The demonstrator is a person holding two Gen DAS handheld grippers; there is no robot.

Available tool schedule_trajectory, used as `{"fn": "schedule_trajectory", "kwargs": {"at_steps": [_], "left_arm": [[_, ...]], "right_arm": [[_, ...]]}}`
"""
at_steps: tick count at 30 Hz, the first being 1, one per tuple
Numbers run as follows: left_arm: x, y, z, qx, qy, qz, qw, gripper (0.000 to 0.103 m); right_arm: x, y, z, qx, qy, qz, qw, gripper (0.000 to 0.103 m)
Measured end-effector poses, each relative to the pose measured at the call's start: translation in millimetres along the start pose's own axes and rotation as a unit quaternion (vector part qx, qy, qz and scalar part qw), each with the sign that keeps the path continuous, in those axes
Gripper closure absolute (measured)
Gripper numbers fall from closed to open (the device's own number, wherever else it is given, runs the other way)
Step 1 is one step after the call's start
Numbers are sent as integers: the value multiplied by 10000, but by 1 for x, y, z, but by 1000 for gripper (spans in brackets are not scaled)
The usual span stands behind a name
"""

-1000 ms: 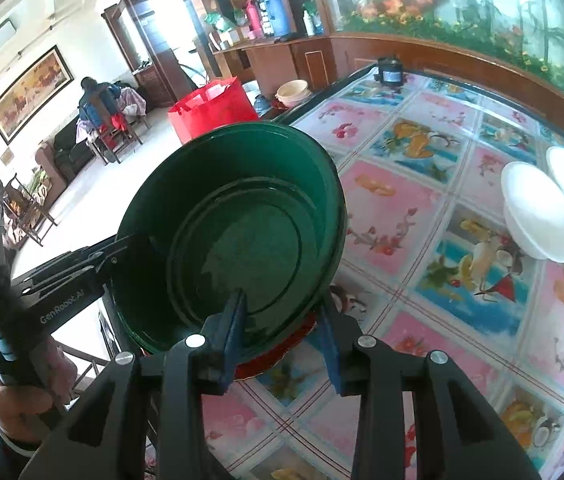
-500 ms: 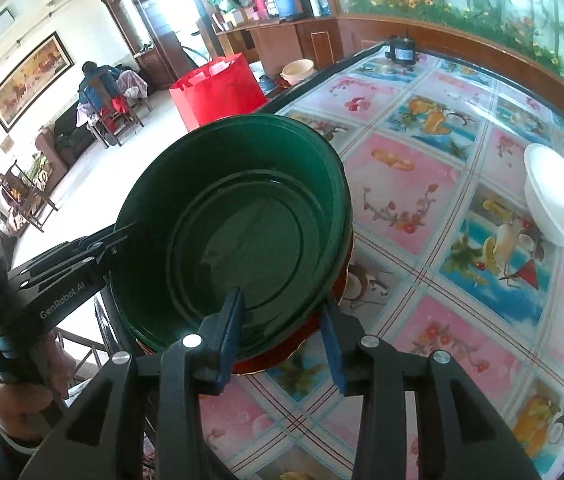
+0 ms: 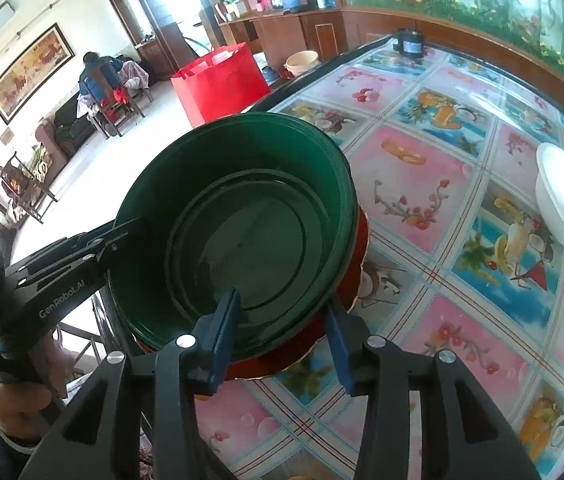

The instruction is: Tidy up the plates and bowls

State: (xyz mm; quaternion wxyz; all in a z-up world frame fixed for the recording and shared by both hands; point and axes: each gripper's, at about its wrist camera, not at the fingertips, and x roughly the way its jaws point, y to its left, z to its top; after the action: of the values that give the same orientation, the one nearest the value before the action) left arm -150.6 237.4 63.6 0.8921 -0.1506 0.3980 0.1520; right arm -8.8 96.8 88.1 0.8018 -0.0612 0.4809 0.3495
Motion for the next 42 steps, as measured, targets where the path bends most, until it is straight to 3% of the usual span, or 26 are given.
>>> {"fn": "schedule_trajectory", "kwargs": {"at_steps": [10,12,14,16,20,27,30,33,42], "left_arm": [[7,1,-1,-126,112,-63,9998,82],[8,2,-1,-186,130,-83,9997,77],[7,3,0,-177,76,5,9998,63],[2,2,0,-121,-40,57,9999,61],[-12,0,1,-20,-362,312,9989,45],[-36,-10,5,182,-831,445,9954,45],[-41,-22,9,286,-941,303,9947,44],[-45,-39,12,399,-1038,110,9937,36],[-46,-108,13,931,-1036,-457,9892,36]], "right_arm": [[3,2,0,-2,114,159,9998,59],[-1,0,-1,27,86,204,9998,58],[-5,0,-2,26,41,190,9998,54],[-9,-2,-3,48,-1,174,9998,51],[-16,-6,-7,127,-63,160,9998,45],[-30,-17,-12,234,-201,64,9995,33],[-37,-21,-13,265,-294,-32,9992,31],[-47,-28,-17,306,-375,-160,9987,29],[-79,-66,-39,705,-583,-491,9946,25]]}}
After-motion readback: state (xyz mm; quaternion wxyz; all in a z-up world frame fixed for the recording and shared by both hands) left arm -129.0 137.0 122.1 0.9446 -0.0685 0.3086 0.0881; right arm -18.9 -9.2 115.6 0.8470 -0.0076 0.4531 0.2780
